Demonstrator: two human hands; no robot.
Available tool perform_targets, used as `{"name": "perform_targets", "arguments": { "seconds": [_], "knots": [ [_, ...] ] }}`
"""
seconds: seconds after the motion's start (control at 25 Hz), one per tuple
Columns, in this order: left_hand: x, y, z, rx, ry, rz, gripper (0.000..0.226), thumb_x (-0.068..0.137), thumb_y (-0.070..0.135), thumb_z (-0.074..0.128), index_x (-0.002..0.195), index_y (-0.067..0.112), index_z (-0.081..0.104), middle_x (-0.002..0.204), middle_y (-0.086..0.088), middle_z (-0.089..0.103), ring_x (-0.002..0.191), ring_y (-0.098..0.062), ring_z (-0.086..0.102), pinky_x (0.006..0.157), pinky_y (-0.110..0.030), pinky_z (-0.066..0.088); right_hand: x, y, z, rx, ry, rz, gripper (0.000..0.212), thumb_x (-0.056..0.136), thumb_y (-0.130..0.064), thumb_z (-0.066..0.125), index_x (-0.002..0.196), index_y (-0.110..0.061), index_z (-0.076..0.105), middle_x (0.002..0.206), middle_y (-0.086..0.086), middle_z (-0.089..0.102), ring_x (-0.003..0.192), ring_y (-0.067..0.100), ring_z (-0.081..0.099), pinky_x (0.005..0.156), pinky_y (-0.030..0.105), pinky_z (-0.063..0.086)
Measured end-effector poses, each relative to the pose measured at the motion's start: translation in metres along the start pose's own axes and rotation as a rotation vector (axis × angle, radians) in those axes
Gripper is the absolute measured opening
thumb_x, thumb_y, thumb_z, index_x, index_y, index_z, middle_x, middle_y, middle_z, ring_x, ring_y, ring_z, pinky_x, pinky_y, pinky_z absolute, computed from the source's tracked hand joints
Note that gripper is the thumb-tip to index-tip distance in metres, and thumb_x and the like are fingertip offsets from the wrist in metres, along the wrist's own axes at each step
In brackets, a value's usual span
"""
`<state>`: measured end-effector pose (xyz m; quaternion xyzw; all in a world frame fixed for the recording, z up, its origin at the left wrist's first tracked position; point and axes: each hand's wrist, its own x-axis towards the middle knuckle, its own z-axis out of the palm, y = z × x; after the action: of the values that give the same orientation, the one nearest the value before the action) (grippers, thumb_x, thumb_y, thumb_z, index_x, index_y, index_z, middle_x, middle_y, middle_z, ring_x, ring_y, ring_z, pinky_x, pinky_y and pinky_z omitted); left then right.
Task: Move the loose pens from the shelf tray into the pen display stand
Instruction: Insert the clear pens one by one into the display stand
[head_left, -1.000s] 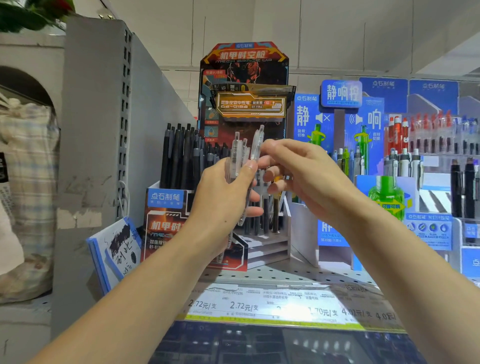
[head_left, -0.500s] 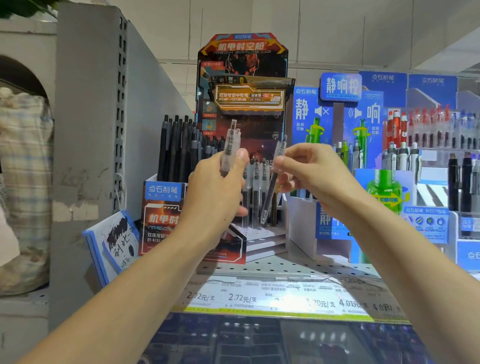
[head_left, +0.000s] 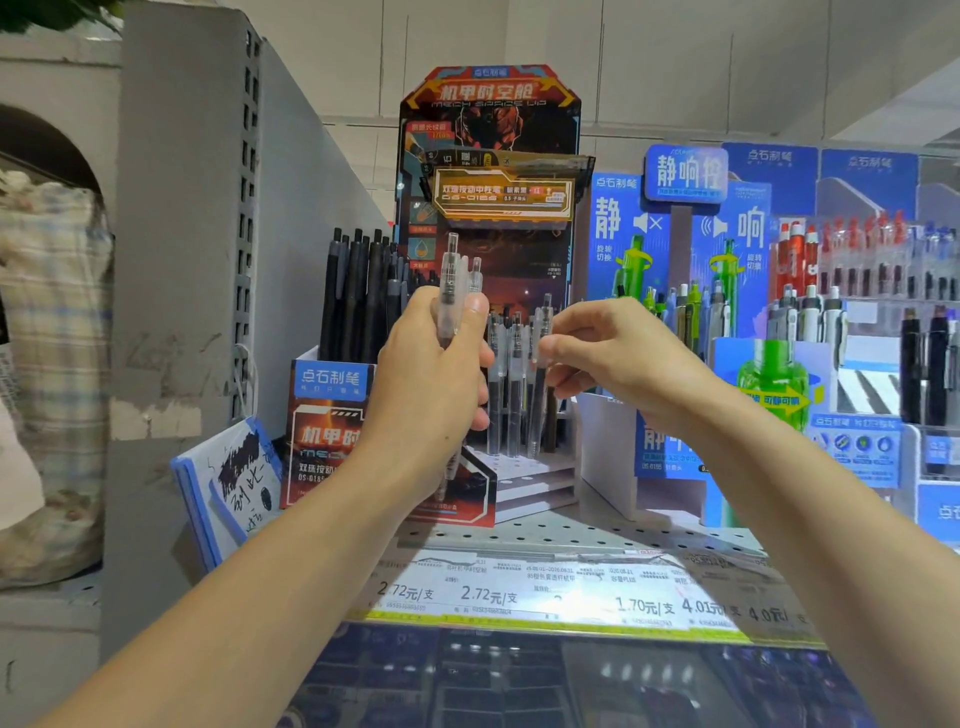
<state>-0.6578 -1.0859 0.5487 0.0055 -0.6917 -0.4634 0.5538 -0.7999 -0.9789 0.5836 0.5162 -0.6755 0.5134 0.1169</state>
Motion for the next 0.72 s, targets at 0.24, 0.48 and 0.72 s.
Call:
{"name": "perform_targets", "arguments": {
  "seconds": [0.24,0.48,0.72],
  "knots": [
    [-0.001,0.001,0.001,-0.011,-0.011,-0.005,0.020,0.102,0.041,0.049,0.102,0.026,0.063,0.063,0.005,0.059,0.050,-0.010,0.051,0.045,-0.023,0.048,0.001,-0.001,0.004,-0.079,-0.058,0.054,0.013,0.097,-0.013,0.066,0.090,-0.002,0.069,0.075,0.012,0.072,0.069,0.025,0.072,0.059,0.031,0.060],
    [-0.001,-0.001,0.002,0.013,-0.006,0.006,0.021,0.103,0.041,0.047,0.105,0.022,0.056,0.068,0.002,0.062,0.050,-0.010,0.049,0.046,-0.023,0.046,0.001,-0.004,0.013,-0.246,0.076,0.064,0.032,0.090,-0.022,0.074,0.096,0.006,0.060,0.070,0.016,0.073,0.060,0.030,0.074,0.060,0.045,0.064],
    [-0.001,-0.001,0.003,-0.021,-0.039,-0.006,0.021,0.103,0.041,0.048,0.101,0.022,0.056,0.067,0.005,0.066,0.052,-0.009,0.056,0.047,-0.022,0.051,-0.001,-0.014,0.009,-0.398,0.019,0.080,0.019,0.094,-0.024,0.068,0.096,-0.004,0.067,0.083,0.011,0.074,0.076,0.028,0.074,0.069,0.043,0.064]
  ]
}}
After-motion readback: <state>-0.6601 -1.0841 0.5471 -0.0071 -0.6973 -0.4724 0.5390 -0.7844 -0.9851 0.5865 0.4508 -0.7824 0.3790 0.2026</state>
